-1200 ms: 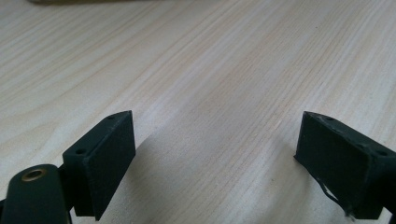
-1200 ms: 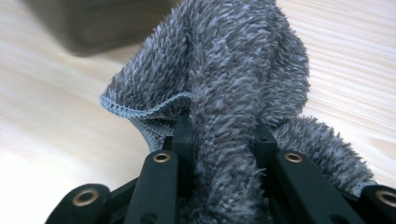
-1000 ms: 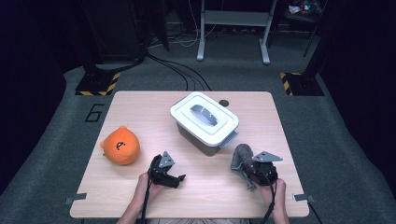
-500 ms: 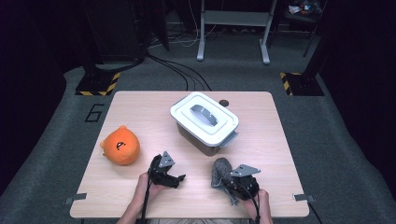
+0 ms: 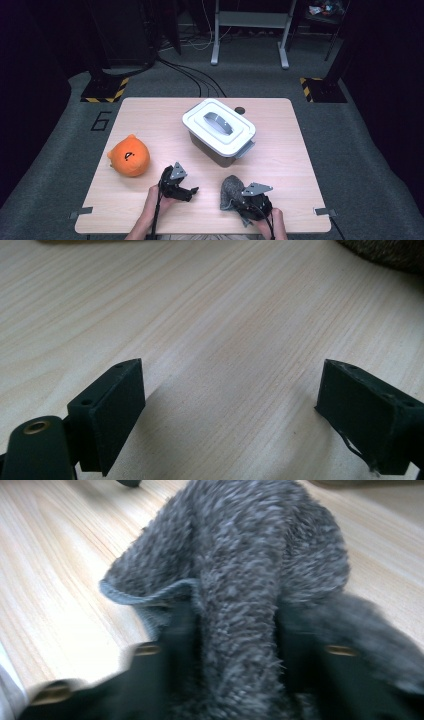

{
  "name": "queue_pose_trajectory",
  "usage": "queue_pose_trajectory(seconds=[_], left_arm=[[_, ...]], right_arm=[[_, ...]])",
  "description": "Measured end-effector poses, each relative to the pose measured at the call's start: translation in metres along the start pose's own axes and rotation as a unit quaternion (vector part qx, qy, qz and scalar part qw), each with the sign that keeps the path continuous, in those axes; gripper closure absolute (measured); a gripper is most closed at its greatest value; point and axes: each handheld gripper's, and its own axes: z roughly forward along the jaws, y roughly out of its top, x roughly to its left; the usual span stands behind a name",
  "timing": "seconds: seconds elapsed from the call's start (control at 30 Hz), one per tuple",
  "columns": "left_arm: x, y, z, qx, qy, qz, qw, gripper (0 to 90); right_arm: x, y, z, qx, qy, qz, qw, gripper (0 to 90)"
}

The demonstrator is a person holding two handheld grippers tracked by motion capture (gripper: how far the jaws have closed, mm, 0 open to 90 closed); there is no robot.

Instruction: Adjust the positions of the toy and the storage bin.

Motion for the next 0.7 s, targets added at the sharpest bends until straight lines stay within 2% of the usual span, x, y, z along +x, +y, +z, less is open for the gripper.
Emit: queue_pose_trajectory(seconds=[0.07,0.13,0.23,0.43,0.67,0.7], left_arm=[[0.000,0.000,0.000,0.000,0.000,0.000,1.0000,11.6],[0.000,0.000,0.000,0.001,0.000,0.000,1.0000,11.7],[0.000,0.000,0.000,0.000,0.000,0.000,1.0000,11.6],[0.000,0.000,0.000,0.000,0.000,0.000,1.0000,11.6],[0.000,0.000,0.000,0.001,0.000,-0.001,1.0000,11.6],[0.000,0.000,0.000,0.001,0.000,0.000,1.0000,11.6]], right_arm=[[-0.001,0.000,-0.002,-0.004,0.003,-0.001,1.0000,32.9],[-0.002,0.001,-0.005,-0.014,0.011,0.008,0.9998,22.1],[-0.007,0.001,-0.011,-0.027,0.008,0.017,0.9995,14.5],[-0.023,0.003,-0.023,-0.041,-0.002,0.033,0.9986,12.1],[-0.045,0.008,-0.034,-0.059,-0.028,0.047,0.9968,10.8],[-0.049,0.008,-0.035,-0.062,-0.034,0.055,0.9960,10.8]])
